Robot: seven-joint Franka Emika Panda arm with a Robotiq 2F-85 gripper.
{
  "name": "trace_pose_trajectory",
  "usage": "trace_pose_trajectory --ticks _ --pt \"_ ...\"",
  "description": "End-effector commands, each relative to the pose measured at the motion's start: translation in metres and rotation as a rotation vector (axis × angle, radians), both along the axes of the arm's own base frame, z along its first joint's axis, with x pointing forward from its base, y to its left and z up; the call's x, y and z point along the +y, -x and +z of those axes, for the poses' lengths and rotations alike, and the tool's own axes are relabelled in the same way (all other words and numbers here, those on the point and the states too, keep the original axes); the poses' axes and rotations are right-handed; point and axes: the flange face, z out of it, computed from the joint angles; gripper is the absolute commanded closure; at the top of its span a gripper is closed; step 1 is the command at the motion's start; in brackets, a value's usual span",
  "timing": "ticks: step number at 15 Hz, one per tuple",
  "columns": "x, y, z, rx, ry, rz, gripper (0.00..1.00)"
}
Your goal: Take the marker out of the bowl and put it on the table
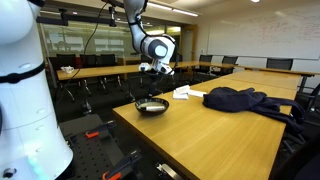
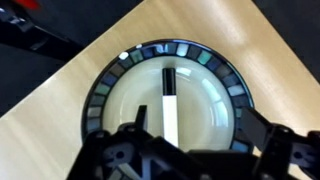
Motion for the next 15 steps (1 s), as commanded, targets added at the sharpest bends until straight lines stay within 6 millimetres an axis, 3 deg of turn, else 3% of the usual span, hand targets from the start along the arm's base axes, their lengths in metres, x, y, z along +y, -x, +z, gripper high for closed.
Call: trace_pose_trajectory --ticks 1,5,6,7,11,15 --pt "0.002 -0.010 -0.026 0.006 -0.026 0.049 0.00" --pt "-0.002 -0.014 -0.058 0.022 -0.057 0.051 0.01" --pt "-0.002 -0.015 -0.064 0.024 -0.065 0.052 0.07" --pt "-0.004 -0.017 -0.070 0.026 -0.081 0.047 0.26" --pt "-0.011 -0.023 -0.079 0.026 -0.090 0.024 0.54" --pt "-0.018 -0.024 -0.072 0.021 -0.094 0.010 0.85"
